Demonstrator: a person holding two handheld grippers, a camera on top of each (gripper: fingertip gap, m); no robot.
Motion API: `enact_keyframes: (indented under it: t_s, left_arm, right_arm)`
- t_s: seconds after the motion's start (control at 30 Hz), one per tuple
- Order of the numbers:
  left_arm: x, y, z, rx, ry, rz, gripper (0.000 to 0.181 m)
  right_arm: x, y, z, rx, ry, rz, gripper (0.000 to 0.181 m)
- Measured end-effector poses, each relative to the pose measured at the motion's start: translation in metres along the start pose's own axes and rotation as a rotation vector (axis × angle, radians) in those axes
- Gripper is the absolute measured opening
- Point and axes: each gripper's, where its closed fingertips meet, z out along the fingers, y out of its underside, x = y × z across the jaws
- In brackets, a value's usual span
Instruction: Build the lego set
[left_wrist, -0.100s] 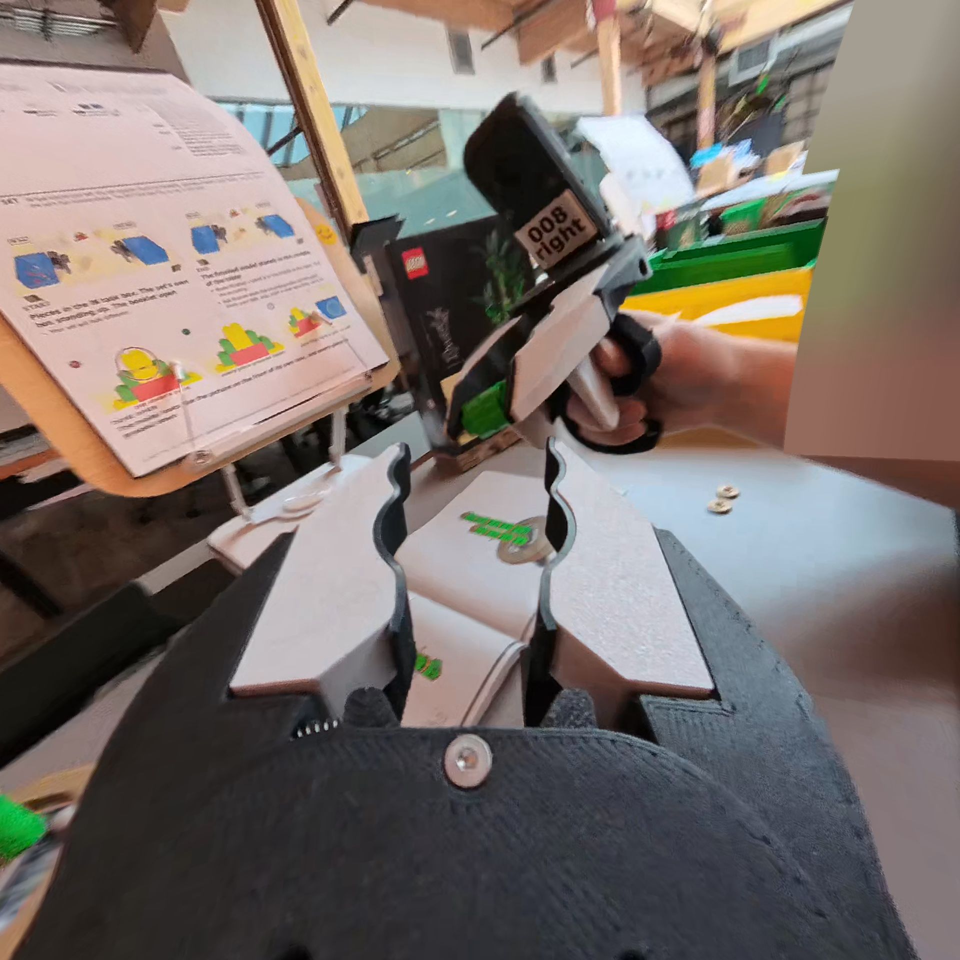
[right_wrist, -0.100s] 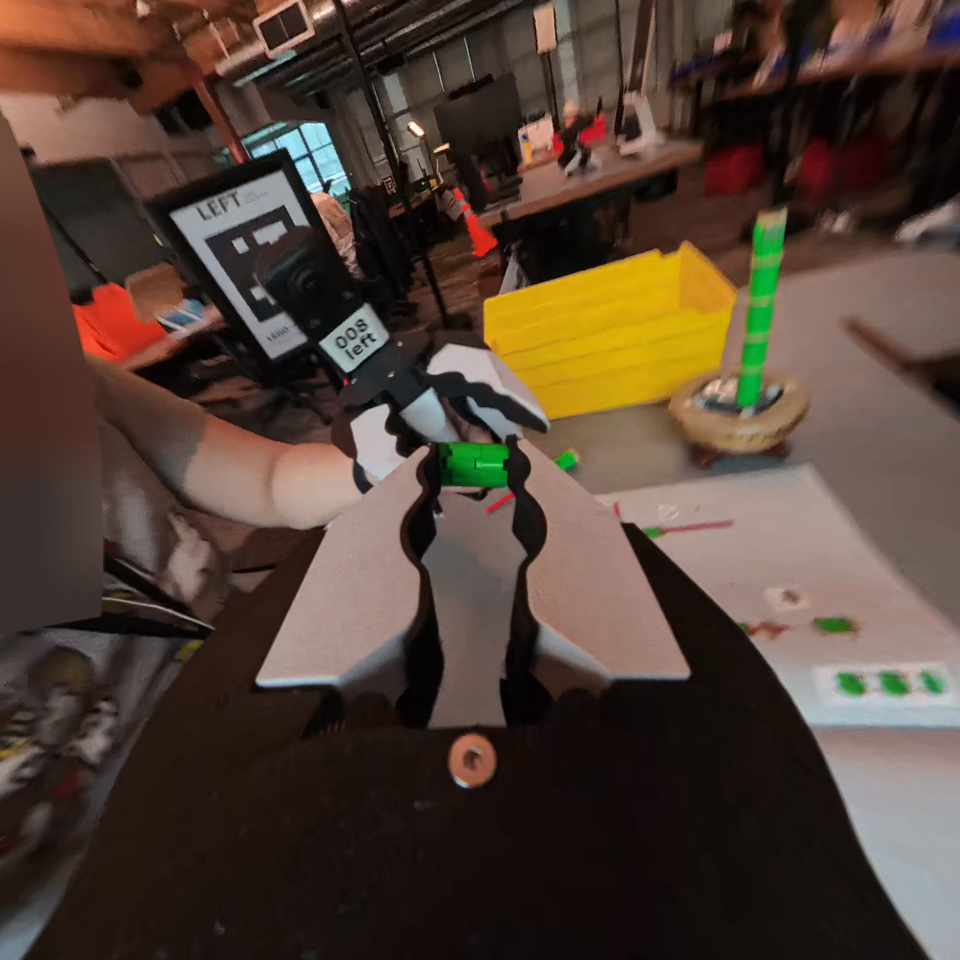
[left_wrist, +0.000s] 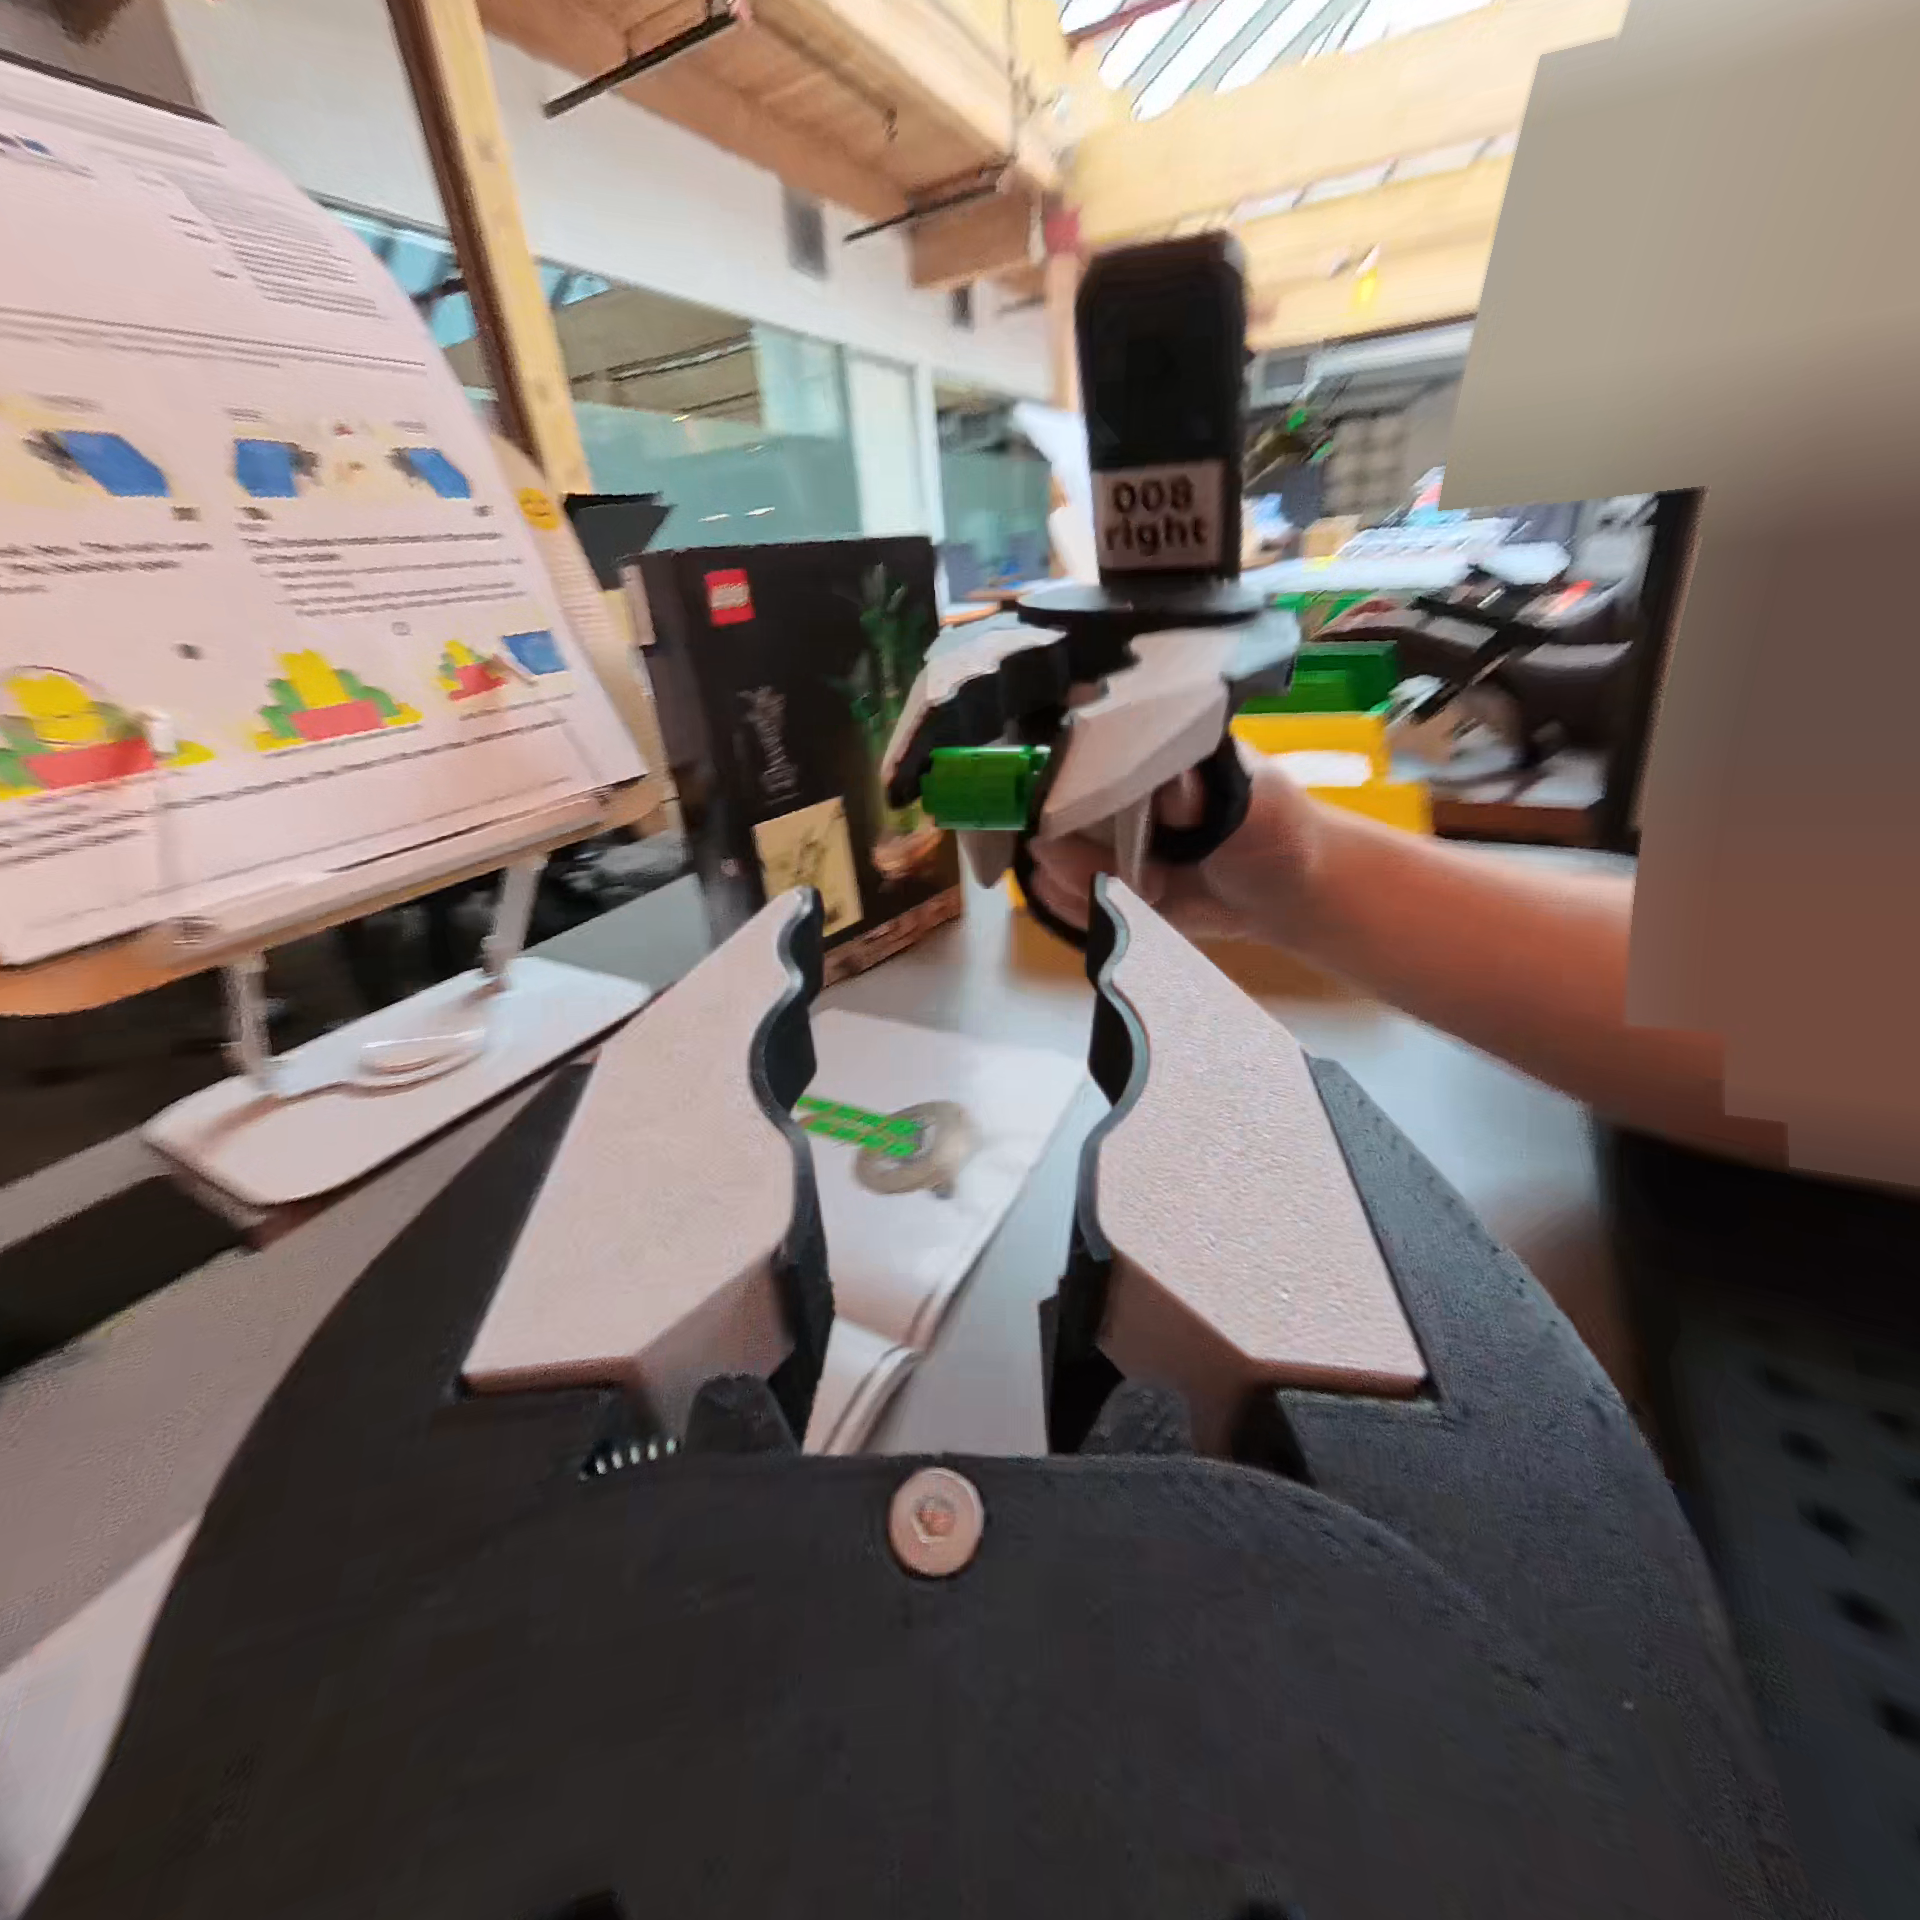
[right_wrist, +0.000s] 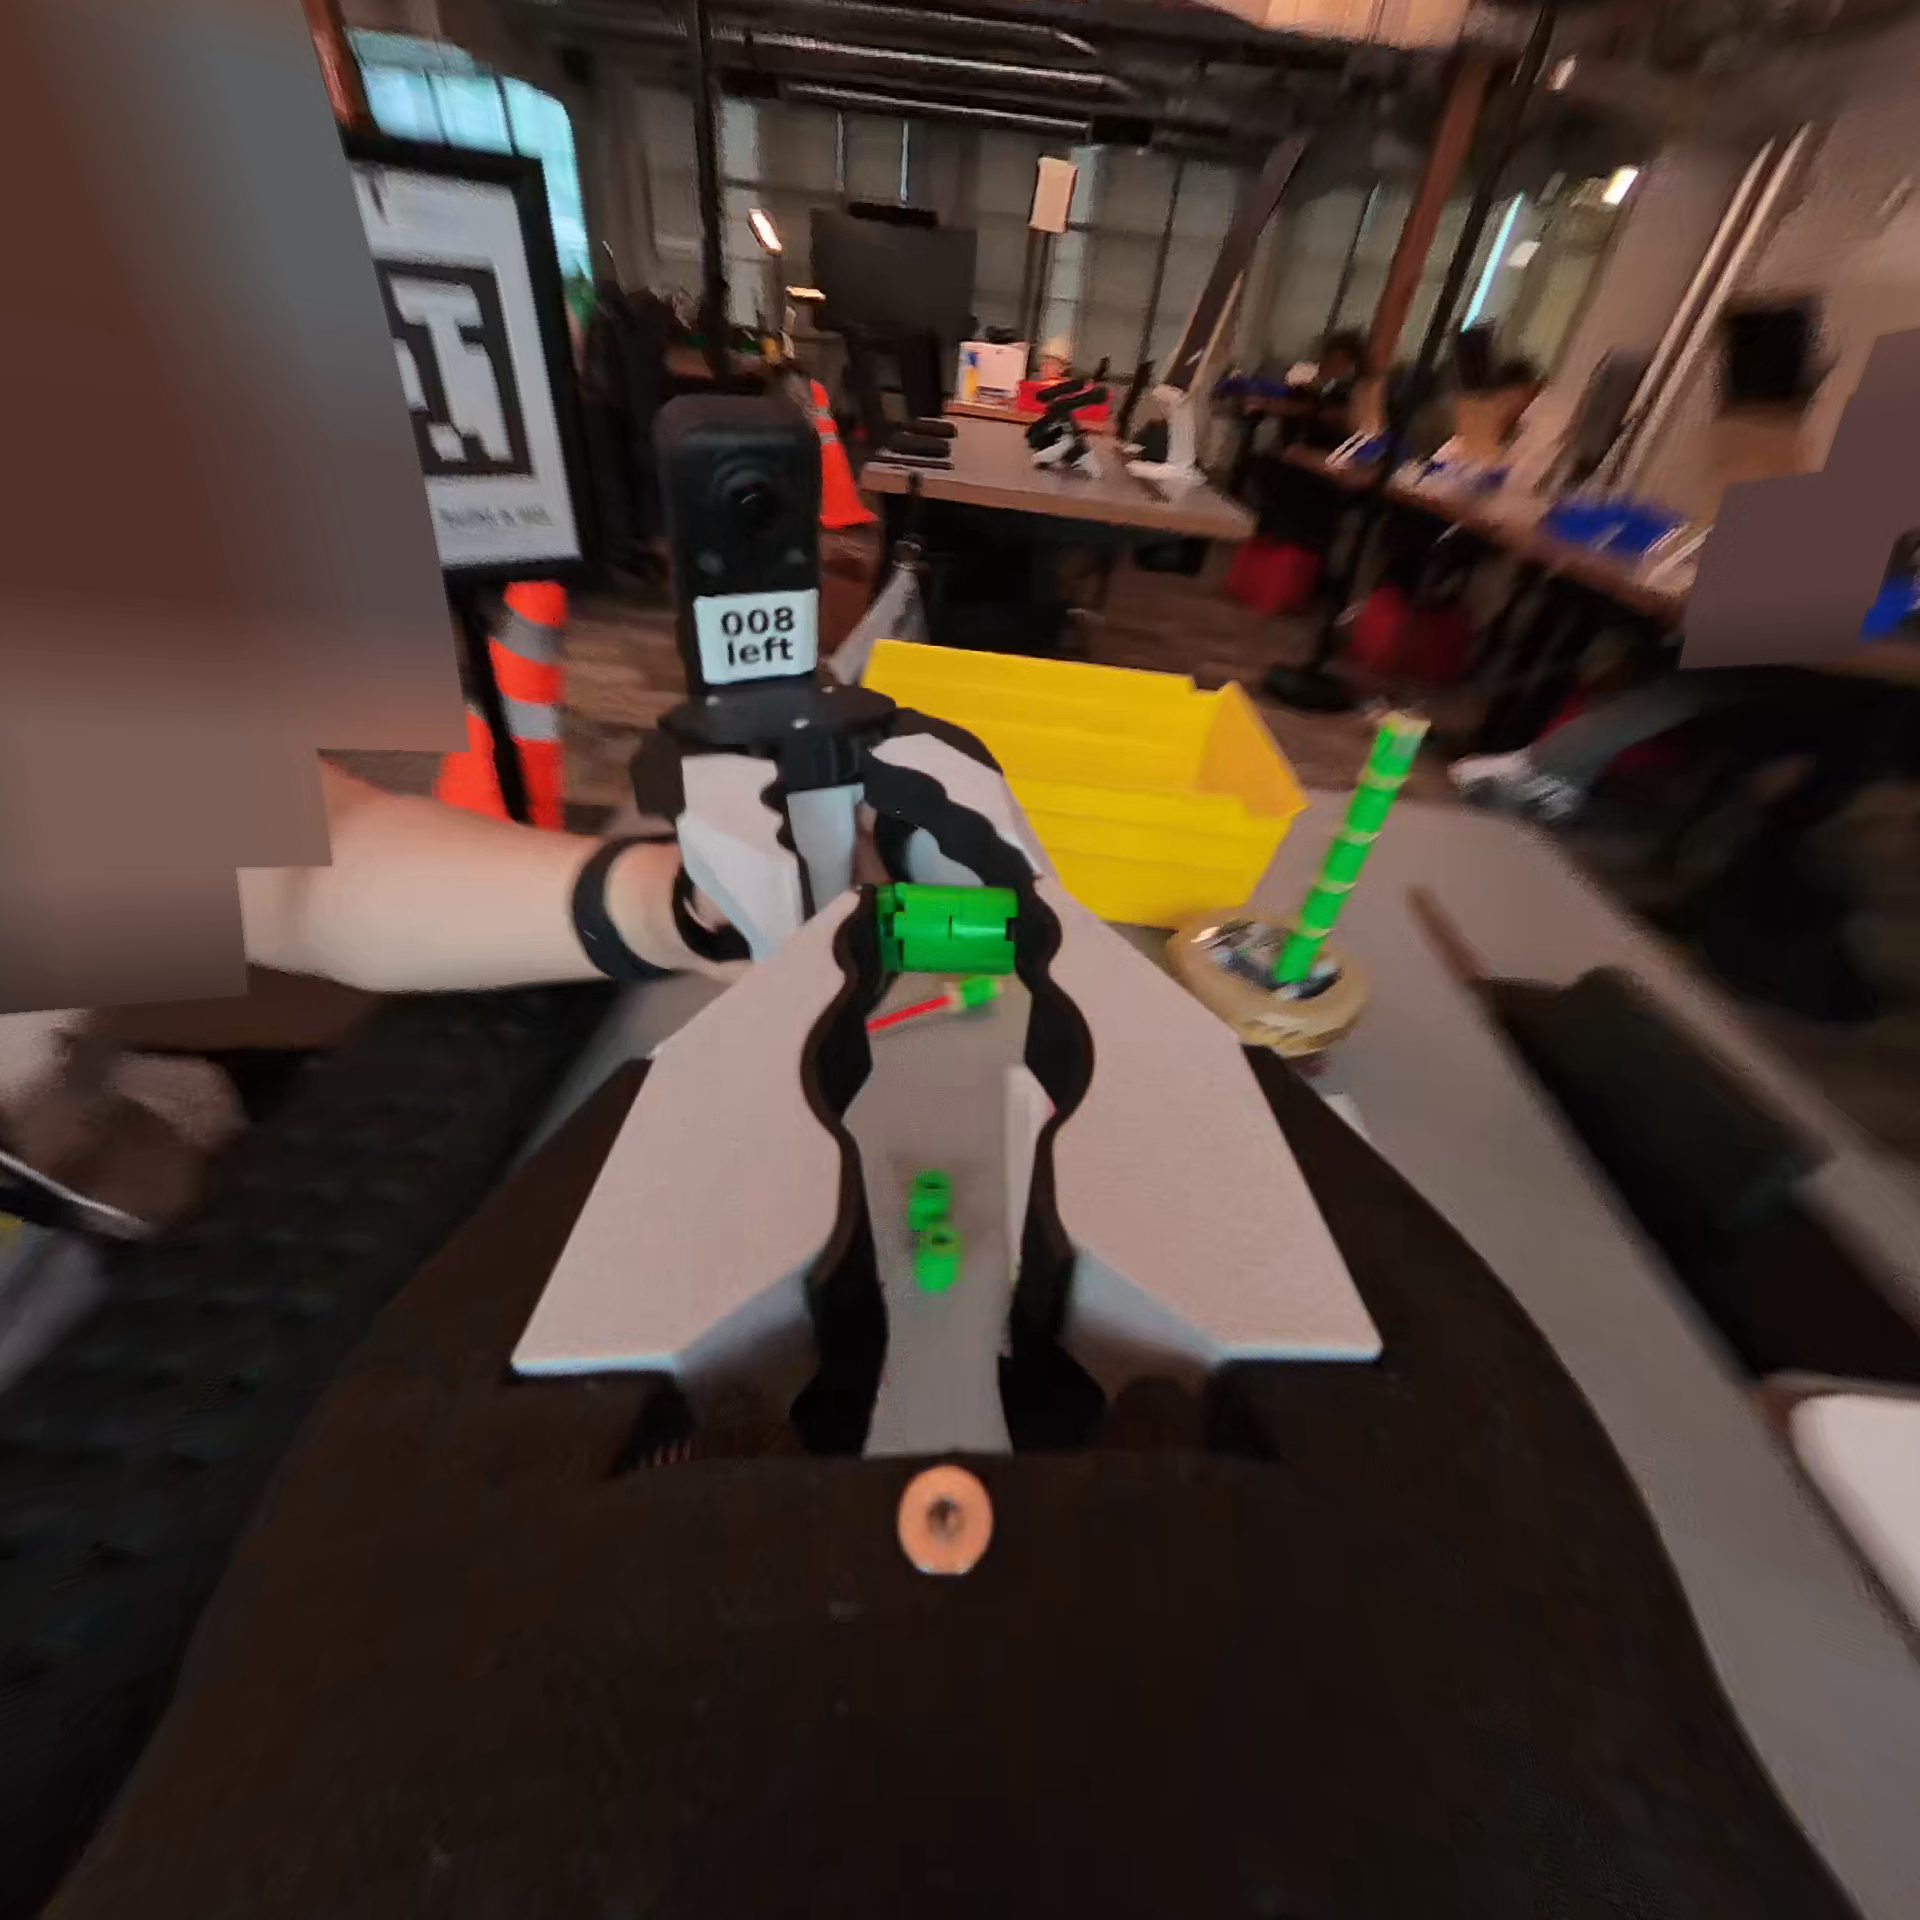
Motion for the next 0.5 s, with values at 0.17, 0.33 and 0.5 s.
enact_keyframes:
  t_s: [0.17,0.33,0.5]
  left_arm:
    - [0.014,-0.033,-0.017,0.185,0.289,-0.356,0.035]
    - [0.012,-0.036,-0.021,0.191,0.475,-0.695,0.031]
    - [0.029,-0.025,-0.015,0.112,0.585,-0.752,0.029]
  right_arm:
    - [-0.015,-0.009,0.001,-0.09,0.158,-0.508,0.025]
    - [-0.028,-0.011,0.009,-0.152,0.169,-0.682,0.025]
    - [-0.037,-0.009,0.015,-0.166,0.142,-0.744,0.025]
